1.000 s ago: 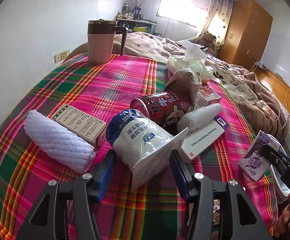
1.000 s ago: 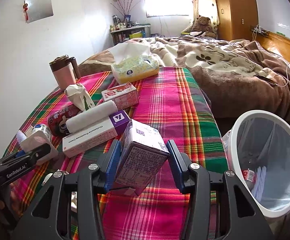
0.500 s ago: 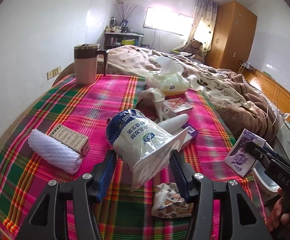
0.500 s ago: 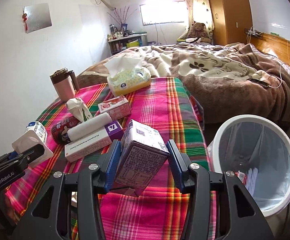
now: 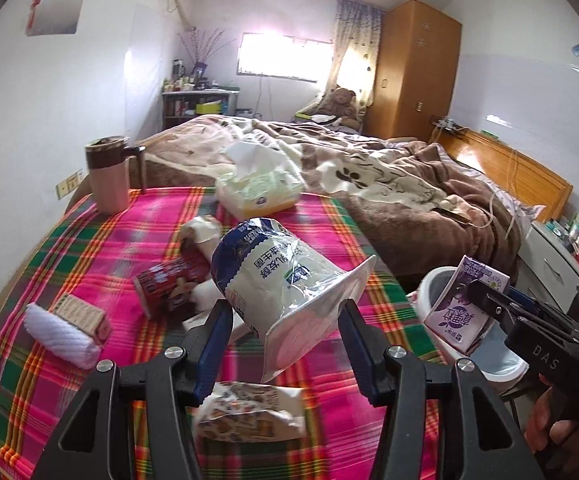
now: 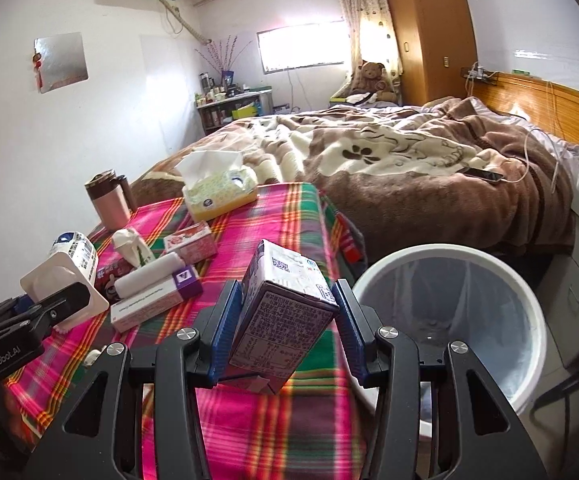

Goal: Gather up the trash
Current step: 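Move both held items over the white bin and open both grippers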

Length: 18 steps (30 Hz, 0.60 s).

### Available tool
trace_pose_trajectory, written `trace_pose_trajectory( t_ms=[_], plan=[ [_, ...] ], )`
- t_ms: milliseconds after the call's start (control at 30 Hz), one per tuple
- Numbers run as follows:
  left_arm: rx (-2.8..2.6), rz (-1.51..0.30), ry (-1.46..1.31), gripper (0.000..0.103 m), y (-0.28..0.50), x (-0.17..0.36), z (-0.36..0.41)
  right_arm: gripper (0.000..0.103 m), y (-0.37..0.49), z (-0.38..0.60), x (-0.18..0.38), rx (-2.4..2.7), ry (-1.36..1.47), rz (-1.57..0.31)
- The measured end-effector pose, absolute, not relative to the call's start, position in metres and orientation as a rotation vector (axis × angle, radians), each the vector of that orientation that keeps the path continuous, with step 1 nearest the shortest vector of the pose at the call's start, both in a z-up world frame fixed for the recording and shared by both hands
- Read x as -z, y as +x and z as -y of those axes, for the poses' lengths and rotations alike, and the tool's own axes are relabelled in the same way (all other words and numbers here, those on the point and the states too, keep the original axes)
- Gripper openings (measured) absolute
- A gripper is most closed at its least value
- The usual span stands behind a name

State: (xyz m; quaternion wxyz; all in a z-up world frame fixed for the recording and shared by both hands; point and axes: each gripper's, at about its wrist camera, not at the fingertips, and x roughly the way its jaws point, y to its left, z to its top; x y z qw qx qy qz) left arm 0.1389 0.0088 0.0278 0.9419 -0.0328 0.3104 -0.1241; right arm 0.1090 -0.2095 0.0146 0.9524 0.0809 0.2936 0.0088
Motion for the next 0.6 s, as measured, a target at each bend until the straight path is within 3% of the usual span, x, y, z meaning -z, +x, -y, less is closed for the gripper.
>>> trace_pose_trajectory(
  t_ms=[600],
  plan=[
    [0.471, -0.662, 0.007, 0.055, 0.152, -0.024, 0.116, 0.048, 0.094, 0.296, -0.006, 0.158, 0.18, -0.611]
  ],
)
